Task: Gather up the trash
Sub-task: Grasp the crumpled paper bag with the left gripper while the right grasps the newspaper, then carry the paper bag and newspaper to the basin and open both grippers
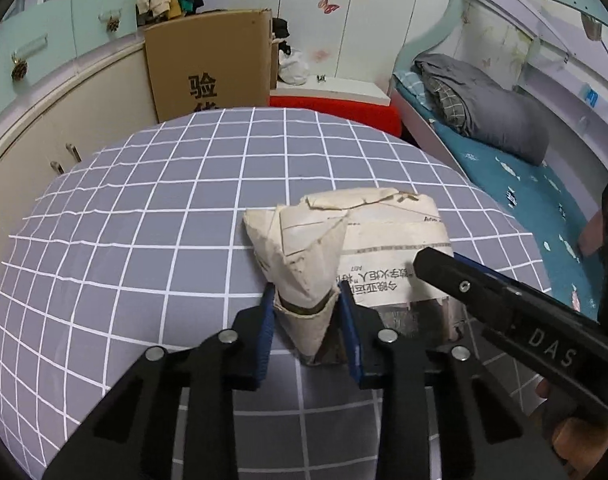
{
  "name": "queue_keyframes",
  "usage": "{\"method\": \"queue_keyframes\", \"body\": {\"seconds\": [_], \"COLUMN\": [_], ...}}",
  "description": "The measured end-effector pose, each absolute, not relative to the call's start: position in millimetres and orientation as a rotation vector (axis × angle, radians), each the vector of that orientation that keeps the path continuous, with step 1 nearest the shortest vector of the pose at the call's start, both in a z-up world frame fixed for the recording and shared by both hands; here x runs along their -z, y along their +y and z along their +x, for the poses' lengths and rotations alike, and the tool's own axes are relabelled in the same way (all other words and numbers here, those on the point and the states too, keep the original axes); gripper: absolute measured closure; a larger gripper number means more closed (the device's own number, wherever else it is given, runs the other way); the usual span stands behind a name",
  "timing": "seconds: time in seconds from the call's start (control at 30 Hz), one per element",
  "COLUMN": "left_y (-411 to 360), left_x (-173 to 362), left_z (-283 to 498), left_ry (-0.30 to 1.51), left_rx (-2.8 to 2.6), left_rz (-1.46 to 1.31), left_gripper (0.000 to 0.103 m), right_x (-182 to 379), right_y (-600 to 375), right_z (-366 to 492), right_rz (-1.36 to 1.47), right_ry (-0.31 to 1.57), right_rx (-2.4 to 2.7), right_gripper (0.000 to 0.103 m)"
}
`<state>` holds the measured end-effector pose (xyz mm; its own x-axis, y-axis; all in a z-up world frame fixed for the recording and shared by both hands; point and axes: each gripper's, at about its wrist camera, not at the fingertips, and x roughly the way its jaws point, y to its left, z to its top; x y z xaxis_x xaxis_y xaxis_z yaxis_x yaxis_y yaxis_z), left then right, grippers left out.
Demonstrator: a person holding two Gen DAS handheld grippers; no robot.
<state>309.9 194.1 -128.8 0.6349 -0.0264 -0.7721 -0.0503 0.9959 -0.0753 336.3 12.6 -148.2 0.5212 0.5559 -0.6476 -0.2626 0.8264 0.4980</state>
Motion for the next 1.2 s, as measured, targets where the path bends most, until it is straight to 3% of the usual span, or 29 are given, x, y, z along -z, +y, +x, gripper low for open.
{"method": "queue_keyframes", "body": {"seconds": [0.67,1.2], "left_y": [104,-87], "left_x": [50,78], "left_z": [240,207], "left_ry": [0.686,0.704], "left_rx": [0.048,0.331], "left_rz": [0.003,0.118], "left_gripper": [0.074,0.074], "right_x": [93,139], "right_y": [-93,-279], "right_z": [256,174], "right_rz": [0.487,0.667], "right_ry": [0.711,0.631], "right_rx": [-0.532,-0.270], "right_gripper": [0.064,0.061]}}
